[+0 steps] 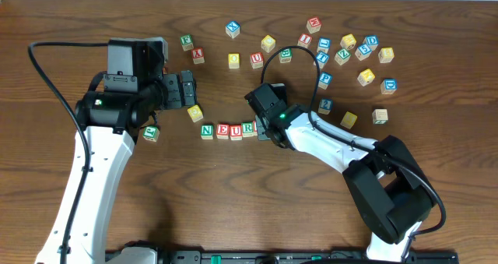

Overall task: Spell out NEURIPS
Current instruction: 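Move the right gripper back toward the blue P block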

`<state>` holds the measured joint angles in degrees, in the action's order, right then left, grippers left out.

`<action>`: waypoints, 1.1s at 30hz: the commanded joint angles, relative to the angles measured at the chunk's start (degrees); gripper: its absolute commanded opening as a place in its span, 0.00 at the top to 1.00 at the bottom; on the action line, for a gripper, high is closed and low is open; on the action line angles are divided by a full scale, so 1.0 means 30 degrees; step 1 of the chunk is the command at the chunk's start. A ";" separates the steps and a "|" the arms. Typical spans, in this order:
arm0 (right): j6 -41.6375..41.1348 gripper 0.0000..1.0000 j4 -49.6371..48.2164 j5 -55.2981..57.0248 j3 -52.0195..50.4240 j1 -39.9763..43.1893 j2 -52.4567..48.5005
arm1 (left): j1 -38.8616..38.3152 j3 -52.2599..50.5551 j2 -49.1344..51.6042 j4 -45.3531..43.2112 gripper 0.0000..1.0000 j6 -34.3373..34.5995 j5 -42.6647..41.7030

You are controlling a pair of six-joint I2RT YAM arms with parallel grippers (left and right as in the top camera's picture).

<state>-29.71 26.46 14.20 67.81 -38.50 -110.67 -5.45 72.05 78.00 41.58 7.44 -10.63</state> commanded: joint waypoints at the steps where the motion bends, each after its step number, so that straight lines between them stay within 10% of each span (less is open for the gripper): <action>1: -0.0175 0.67 0.0036 0.0954 0.0248 0.0350 -0.0022 | 0.0029 0.0437 -0.0175 0.0000 0.02 -0.0109 -0.0109; 33: -0.0277 0.50 0.7890 0.1872 1.0353 0.2688 0.0029 | 0.0029 0.0437 -0.0175 0.0000 0.02 -0.0109 -0.0109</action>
<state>-30.57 49.08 18.72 95.85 -33.01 -110.67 -5.45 72.05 78.00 41.56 7.44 -10.63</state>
